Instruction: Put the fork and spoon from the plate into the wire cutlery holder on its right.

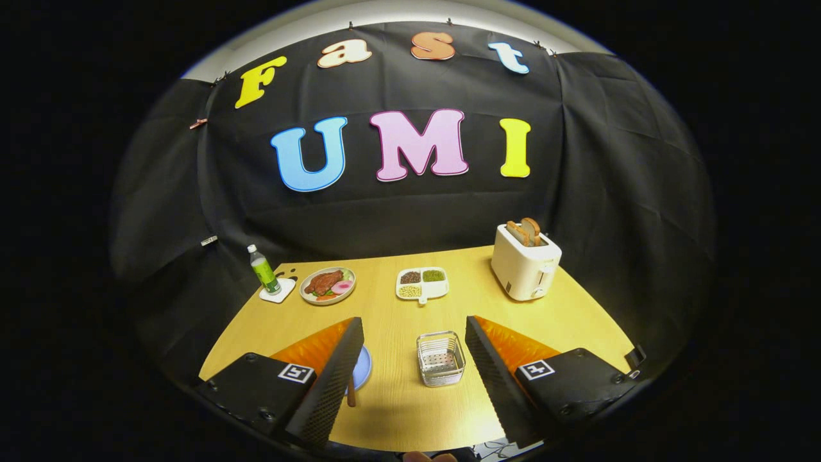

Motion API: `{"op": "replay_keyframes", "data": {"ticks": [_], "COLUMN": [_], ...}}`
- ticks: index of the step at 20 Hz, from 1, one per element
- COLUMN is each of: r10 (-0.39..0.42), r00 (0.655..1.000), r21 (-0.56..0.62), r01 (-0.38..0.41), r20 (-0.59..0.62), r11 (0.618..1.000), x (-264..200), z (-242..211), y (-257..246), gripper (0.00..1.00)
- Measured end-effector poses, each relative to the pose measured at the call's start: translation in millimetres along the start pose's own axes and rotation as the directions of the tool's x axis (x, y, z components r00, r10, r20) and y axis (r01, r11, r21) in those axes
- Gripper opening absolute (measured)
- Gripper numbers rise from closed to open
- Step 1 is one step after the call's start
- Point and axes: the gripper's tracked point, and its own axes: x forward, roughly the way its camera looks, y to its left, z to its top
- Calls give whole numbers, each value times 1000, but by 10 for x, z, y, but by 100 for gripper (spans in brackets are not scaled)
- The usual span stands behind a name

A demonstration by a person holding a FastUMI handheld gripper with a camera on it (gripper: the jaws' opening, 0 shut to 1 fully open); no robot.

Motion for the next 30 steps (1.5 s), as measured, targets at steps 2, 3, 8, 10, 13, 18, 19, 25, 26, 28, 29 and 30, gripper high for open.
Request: {"op": "replay_keyframes", "data": {"ticks": [2, 3, 8, 10, 13, 18, 19, 25, 26, 28, 29, 30], "r10": [22, 36, 131, 170, 192, 195, 193, 137, 116, 98, 91, 81], "r00": [1000, 999, 975, 945, 902, 853, 845, 780, 775, 757, 748, 745], "r21": [-20, -34, -103, -120, -144, -221, -237, -284, -295, -292, -287, -288], "r01": [-23, -37, -151, -210, -265, -335, -347, -378, -369, -364, -360, -353], "r20": [-18, -35, -178, -278, -388, -485, -500, -611, -622, -646, -657, -662], "r11": [1000, 999, 983, 970, 953, 916, 907, 881, 881, 884, 887, 890], "x": [66, 107, 382, 474, 623, 874, 924, 1256, 1306, 1345, 1352, 1391], "z": [-30, -72, -441, -699, -1029, -1472, -1552, -2114, -2179, -2300, -2339, -2381], "y": [61, 103, 506, 697, 892, 1164, 1208, 1370, 1347, 1338, 1336, 1324], "gripper": [99, 99, 99, 99, 99, 100, 100, 89, 85, 74, 74, 74]}}
